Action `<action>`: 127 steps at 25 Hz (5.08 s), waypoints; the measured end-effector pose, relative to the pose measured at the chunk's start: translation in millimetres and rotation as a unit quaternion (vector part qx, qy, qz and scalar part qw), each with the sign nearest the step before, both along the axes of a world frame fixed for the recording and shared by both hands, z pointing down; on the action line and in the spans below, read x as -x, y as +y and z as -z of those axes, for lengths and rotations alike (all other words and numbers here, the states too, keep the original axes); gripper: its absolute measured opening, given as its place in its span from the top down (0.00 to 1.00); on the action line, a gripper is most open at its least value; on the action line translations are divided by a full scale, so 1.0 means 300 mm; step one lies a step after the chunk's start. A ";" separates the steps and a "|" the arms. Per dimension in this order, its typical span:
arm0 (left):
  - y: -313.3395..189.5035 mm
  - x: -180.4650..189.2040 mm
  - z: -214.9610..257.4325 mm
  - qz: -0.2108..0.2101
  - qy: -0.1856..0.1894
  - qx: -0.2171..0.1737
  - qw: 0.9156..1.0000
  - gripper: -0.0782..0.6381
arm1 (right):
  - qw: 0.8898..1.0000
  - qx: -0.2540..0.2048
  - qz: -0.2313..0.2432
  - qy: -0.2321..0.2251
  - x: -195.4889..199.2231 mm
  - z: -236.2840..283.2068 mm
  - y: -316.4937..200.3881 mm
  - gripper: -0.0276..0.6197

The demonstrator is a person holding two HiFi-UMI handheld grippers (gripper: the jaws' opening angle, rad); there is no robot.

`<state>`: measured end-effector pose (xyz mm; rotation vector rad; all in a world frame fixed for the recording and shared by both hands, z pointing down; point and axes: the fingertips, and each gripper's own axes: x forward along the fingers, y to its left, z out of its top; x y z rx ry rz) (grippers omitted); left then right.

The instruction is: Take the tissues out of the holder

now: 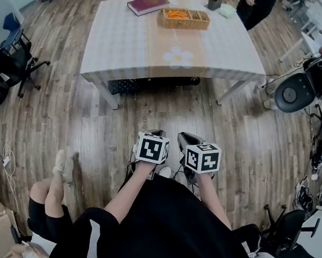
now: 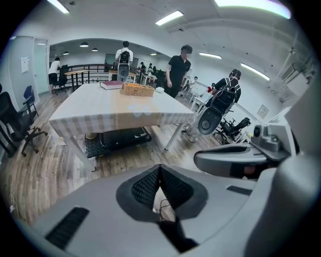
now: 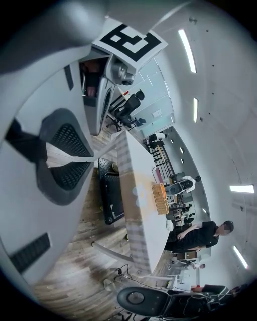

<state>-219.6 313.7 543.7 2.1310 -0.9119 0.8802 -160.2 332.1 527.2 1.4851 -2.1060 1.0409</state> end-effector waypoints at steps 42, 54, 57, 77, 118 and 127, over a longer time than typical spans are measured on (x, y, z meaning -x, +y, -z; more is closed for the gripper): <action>-0.527 0.167 -0.010 -0.021 0.021 0.035 0.999 0.89 | 1.000 0.016 -0.005 0.012 0.148 0.017 -0.520 0.88; -0.634 0.150 -0.026 -0.067 0.029 0.041 0.997 0.89 | 0.999 0.034 -0.021 0.010 0.166 -0.026 -0.600 0.89; -0.652 0.135 -0.026 -0.080 0.033 0.039 0.996 0.89 | 0.999 0.034 -0.040 0.012 0.143 -0.027 -0.607 0.89; -0.765 -0.368 0.006 -0.151 0.021 0.040 0.987 0.89 | 0.993 0.018 -0.118 -0.008 -0.347 0.018 -0.707 0.89; -1.142 -0.979 0.033 -0.021 -0.004 0.027 0.999 0.89 | 0.999 0.006 -0.023 -0.033 -1.053 0.040 -1.105 0.89; -1.324 -0.984 0.019 -0.015 -0.006 0.026 1.000 0.89 | 1.000 0.024 -0.001 -0.005 -1.021 0.035 -1.299 0.89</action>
